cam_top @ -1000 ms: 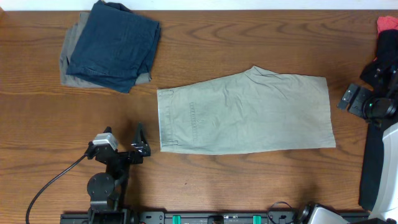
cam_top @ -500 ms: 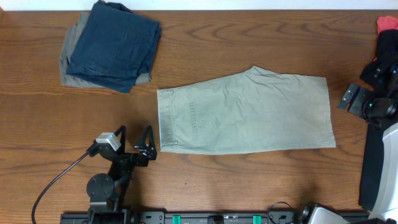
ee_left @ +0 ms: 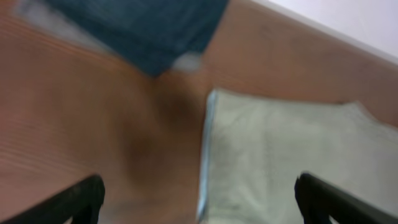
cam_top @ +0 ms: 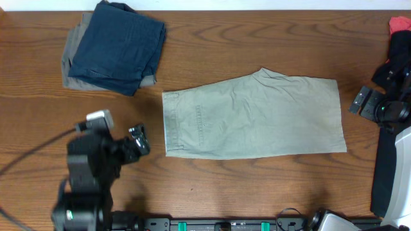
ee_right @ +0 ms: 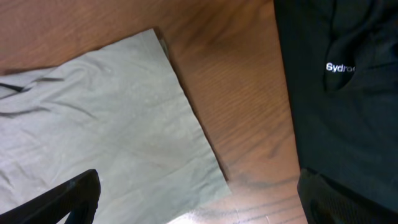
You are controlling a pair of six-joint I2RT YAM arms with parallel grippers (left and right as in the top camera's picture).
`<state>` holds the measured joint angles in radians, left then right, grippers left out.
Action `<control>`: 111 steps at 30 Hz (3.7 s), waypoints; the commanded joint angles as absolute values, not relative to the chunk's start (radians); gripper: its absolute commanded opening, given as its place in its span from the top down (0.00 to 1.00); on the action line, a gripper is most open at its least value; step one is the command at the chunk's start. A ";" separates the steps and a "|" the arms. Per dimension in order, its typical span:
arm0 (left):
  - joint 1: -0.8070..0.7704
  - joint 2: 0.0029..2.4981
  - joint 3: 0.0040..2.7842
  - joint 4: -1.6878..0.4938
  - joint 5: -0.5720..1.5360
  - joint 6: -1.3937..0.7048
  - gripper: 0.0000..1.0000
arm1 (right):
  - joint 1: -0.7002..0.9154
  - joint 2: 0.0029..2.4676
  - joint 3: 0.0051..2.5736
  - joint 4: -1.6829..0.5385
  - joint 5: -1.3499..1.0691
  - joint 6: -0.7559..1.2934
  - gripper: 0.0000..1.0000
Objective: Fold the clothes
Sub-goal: 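Reach the left gripper to the pants' left end and grasp it, then lift the left end and fold it rightward over the pants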
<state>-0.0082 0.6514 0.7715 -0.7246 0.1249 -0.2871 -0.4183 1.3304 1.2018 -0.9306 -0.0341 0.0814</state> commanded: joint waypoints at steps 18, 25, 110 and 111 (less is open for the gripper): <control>-0.155 1.267 0.912 -0.744 0.236 -0.290 0.02 | -0.412 1.321 1.212 -0.933 -0.027 0.066 0.01; -0.182 1.460 0.912 -0.573 0.236 -0.394 0.02 | -0.412 1.321 1.212 -0.933 -0.027 0.066 0.01; -0.166 1.671 1.829 -1.525 -0.042 -0.349 0.94 | -0.412 1.321 1.212 -0.933 -0.027 0.065 0.01; -0.193 1.671 1.856 -1.520 -0.042 -0.349 0.94 | -0.412 1.321 1.212 -0.933 -0.027 0.066 0.01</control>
